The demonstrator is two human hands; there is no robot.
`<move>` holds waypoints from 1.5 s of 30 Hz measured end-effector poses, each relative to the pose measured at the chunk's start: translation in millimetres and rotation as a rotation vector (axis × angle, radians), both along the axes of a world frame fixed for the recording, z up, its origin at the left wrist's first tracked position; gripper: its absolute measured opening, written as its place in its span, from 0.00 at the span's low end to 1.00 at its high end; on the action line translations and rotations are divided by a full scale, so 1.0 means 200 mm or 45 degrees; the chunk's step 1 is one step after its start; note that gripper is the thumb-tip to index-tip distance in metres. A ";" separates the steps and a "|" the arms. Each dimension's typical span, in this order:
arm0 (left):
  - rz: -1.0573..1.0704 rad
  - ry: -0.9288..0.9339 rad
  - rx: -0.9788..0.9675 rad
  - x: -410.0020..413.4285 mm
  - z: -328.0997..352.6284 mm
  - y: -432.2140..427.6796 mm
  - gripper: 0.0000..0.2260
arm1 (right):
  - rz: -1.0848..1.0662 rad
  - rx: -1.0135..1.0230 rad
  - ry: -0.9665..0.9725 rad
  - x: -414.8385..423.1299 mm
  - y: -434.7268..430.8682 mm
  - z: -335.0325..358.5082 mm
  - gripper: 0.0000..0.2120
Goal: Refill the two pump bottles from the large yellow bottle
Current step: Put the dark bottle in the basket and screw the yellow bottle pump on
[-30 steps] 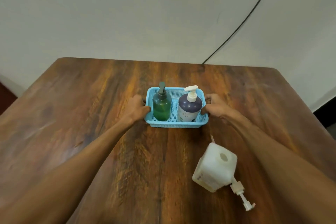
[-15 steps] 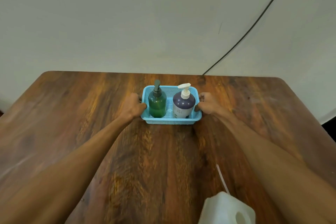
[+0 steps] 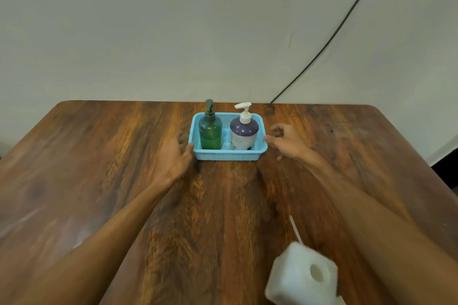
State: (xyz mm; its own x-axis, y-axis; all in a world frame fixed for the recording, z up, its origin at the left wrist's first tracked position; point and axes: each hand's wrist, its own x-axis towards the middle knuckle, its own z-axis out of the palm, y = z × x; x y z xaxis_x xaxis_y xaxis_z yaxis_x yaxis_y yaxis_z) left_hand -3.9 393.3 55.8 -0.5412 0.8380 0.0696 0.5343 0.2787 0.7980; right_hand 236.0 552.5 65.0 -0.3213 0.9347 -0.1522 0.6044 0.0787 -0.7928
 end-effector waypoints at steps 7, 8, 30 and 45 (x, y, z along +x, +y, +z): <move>0.041 0.031 0.277 0.29 -0.02 -0.34 0.19 | 0.051 0.217 0.153 0.28 -0.37 0.10 0.15; 0.019 0.033 0.302 0.33 -0.01 -0.37 0.19 | 0.054 0.221 0.201 0.32 -0.42 0.12 0.14; -0.682 -0.106 0.170 1.08 -0.02 -0.94 0.57 | -0.061 0.239 -0.180 0.94 -1.49 -0.25 0.25; -0.323 0.010 0.460 0.85 -0.06 -0.86 0.43 | -0.180 0.583 0.178 0.80 -1.42 0.03 0.11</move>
